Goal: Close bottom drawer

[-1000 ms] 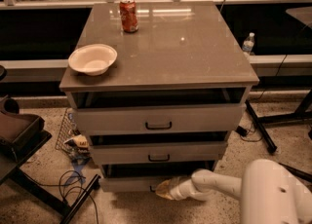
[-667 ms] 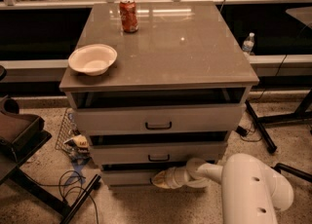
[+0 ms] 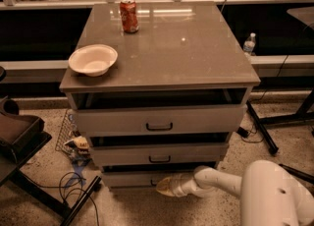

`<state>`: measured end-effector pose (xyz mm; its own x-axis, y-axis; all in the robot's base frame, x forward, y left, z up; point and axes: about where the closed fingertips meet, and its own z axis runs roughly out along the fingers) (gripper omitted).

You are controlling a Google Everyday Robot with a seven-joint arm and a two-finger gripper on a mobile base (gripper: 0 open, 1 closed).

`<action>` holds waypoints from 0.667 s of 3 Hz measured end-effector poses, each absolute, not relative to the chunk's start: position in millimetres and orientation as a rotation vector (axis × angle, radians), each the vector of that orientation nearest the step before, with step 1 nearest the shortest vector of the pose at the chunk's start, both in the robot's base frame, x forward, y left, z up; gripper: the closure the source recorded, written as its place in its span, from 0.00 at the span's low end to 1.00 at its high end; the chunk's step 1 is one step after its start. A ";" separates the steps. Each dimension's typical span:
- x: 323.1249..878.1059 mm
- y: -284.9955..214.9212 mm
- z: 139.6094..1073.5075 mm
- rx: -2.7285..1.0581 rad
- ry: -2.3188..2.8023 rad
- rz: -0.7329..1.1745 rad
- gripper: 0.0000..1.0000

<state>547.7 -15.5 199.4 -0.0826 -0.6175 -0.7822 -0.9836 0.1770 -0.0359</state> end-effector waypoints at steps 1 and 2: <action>542.3 -78.3 282.1 -1.342 1.848 0.538 1.00; 517.1 -134.8 358.7 -1.218 1.901 0.421 1.00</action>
Offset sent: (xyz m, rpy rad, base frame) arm -0.1406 -0.1680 0.2476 -0.0496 -0.0704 -0.4077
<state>517.1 -134.8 358.7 -0.1957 -0.5933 -0.7808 -0.8677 0.4758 -0.1441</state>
